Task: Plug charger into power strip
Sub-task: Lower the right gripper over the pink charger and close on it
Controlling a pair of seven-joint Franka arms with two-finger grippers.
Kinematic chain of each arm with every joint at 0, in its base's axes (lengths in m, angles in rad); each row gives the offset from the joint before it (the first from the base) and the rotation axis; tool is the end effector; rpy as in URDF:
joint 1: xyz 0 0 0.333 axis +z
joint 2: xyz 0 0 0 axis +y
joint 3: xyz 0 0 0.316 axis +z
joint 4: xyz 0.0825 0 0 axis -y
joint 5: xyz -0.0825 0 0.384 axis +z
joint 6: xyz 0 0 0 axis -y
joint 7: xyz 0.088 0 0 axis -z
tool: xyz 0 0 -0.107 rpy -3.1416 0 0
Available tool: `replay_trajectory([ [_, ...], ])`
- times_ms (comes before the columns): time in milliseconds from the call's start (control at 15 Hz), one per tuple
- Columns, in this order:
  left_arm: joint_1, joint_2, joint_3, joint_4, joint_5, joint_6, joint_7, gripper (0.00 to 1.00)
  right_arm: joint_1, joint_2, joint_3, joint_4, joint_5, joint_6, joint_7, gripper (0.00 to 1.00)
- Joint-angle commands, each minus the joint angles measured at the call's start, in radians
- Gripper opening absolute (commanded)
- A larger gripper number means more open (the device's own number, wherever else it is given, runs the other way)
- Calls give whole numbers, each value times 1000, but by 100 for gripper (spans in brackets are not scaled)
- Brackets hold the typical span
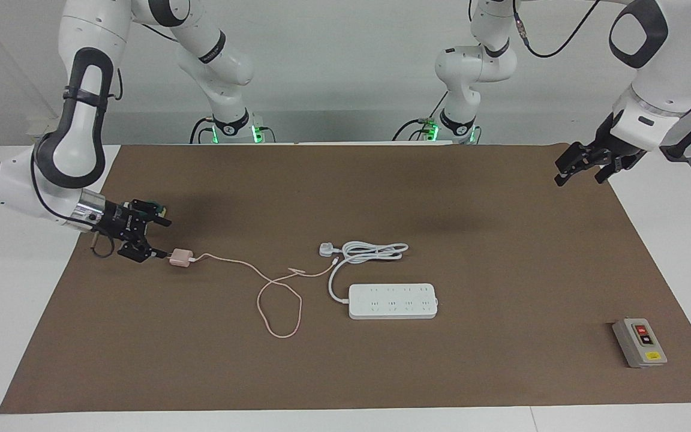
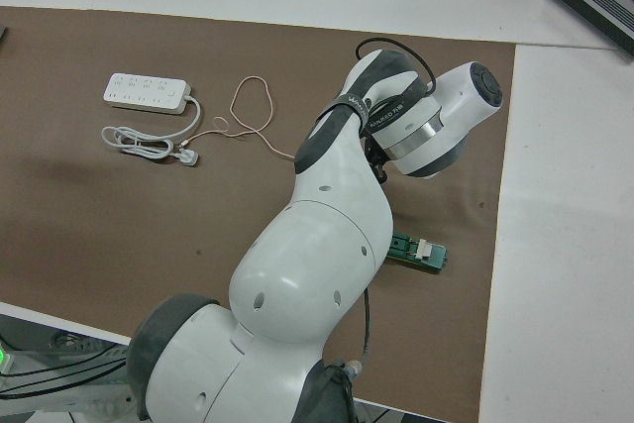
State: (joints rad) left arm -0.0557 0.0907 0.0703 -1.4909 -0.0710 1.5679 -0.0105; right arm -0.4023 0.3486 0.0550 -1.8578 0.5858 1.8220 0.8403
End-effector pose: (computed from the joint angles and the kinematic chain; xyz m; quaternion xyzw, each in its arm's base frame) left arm 0.5822 -0.0010 0.6107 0.9994 0.0126 -0.0067 0.0323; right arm 0.5726 -0.1610 0.3202 -0.7075 0.6268 0.2437 0.2170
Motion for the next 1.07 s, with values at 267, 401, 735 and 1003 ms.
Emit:
replay_trajectory([
  [267, -30, -34, 8, -48, -4, 11, 6, 100, -15, 50, 8, -55, 72, 91, -127, 100],
  [401, -21, -32, 8, -48, -4, 14, 12, 100, -13, 43, 8, -93, 94, 129, -153, 100],
  [735, 17, 23, 13, -29, -149, 4, 32, 100, -9, 46, 9, -115, 114, 164, -168, 100],
  [1003, 69, 61, 13, -17, -329, -40, 34, 100, -4, 46, 8, -129, 124, 184, -170, 93],
])
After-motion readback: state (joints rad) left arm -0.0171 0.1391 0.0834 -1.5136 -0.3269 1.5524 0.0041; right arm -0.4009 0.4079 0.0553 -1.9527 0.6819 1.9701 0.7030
